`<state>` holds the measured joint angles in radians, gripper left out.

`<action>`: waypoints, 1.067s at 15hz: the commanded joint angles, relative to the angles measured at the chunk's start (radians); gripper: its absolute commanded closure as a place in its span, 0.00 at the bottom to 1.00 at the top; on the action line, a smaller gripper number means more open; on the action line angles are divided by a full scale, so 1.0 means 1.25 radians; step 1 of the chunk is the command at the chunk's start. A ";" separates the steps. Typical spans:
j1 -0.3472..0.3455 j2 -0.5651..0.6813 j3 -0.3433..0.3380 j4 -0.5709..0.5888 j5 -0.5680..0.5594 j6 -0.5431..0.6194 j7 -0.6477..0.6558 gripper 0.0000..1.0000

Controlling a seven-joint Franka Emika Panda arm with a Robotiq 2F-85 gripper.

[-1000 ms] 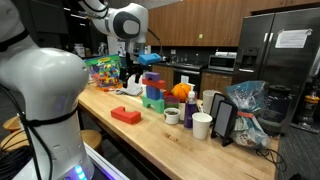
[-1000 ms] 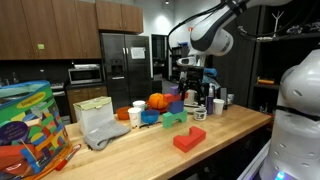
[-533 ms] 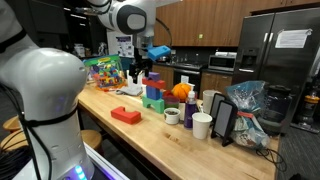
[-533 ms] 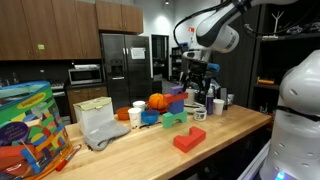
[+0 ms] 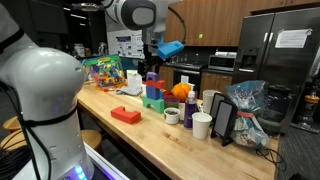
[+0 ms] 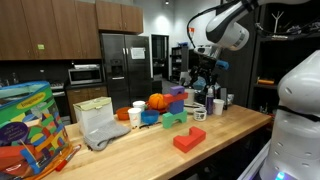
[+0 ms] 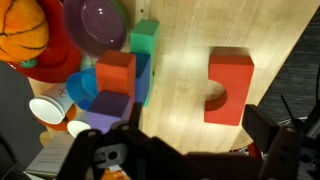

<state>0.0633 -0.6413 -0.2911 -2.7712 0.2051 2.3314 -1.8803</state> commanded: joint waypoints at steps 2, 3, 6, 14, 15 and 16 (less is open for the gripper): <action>-0.028 -0.031 -0.022 -0.006 -0.009 0.017 -0.018 0.00; -0.030 -0.034 -0.022 -0.005 -0.005 0.019 -0.014 0.00; -0.023 -0.019 -0.018 0.001 -0.002 0.010 -0.006 0.00; -0.023 -0.020 -0.018 0.001 -0.002 0.012 -0.006 0.00; -0.023 -0.020 -0.018 0.001 -0.002 0.012 -0.006 0.00; -0.023 -0.020 -0.018 0.001 -0.002 0.012 -0.006 0.00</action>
<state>0.0326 -0.6651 -0.3121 -2.7714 0.2051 2.3482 -1.8904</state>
